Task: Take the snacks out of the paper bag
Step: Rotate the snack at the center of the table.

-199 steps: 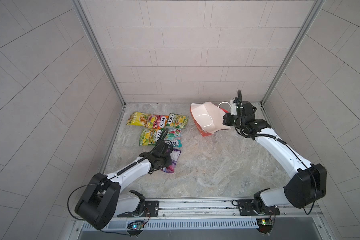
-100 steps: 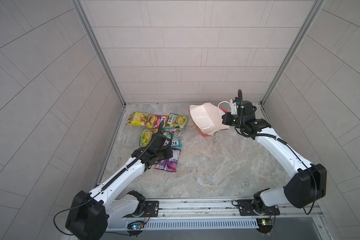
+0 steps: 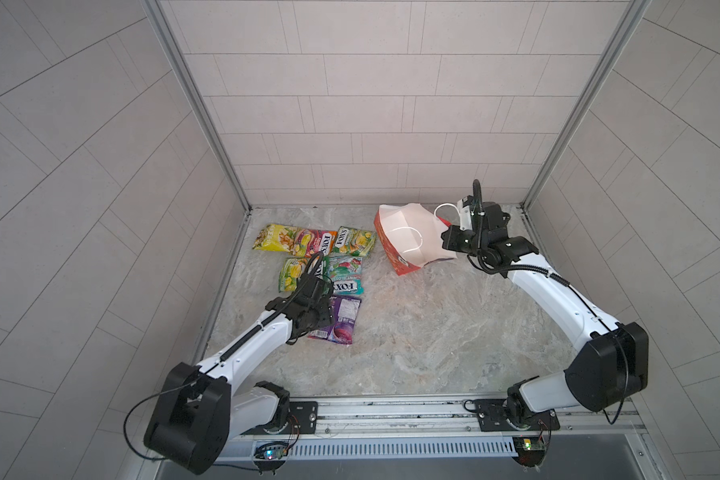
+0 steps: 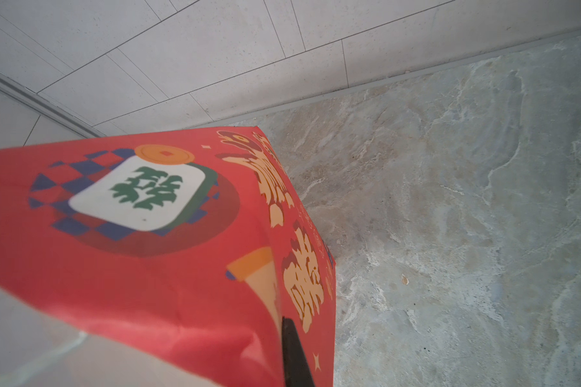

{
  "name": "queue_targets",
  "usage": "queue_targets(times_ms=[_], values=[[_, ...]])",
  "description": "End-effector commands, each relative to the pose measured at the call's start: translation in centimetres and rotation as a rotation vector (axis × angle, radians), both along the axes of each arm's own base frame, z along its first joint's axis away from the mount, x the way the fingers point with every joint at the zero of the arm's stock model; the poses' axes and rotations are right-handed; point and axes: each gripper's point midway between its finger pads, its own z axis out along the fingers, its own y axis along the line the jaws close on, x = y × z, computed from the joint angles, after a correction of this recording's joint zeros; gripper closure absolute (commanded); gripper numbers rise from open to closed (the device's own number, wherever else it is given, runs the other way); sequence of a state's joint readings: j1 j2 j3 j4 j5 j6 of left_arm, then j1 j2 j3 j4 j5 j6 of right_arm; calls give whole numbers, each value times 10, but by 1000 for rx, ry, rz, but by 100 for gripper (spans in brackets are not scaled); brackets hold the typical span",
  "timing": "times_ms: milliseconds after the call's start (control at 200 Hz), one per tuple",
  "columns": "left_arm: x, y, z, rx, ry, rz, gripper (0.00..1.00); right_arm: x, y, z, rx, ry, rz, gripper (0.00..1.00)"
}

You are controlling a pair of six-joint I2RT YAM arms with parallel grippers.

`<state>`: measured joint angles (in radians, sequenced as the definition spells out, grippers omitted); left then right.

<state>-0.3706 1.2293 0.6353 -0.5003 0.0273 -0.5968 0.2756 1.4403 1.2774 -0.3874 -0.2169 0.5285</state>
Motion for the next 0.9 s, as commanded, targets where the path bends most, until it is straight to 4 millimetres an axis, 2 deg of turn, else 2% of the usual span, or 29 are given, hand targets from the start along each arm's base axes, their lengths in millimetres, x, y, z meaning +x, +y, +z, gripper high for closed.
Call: queue_targets(times_ms=[0,150,370,495,645,730,896], values=[[4,-13,-4,-47,-7,-68,24,-2,-5,21,-3,-33,-21,100],[-2,-21,-10,-110,2,-62,29,-1,-8,26,10,-7,-51,100],[-1,-32,10,-208,-54,-43,32,-4,1,46,150,12,-78,100],[3,-27,33,-182,-104,-46,31,-6,0,52,227,31,-127,100],[18,-18,74,-145,-236,-29,31,-13,0,34,313,146,-186,100],[27,-15,92,-144,-320,-19,30,-21,2,30,349,217,-207,100],[36,-13,109,-117,-373,-34,30,-36,3,22,366,287,-249,100]])
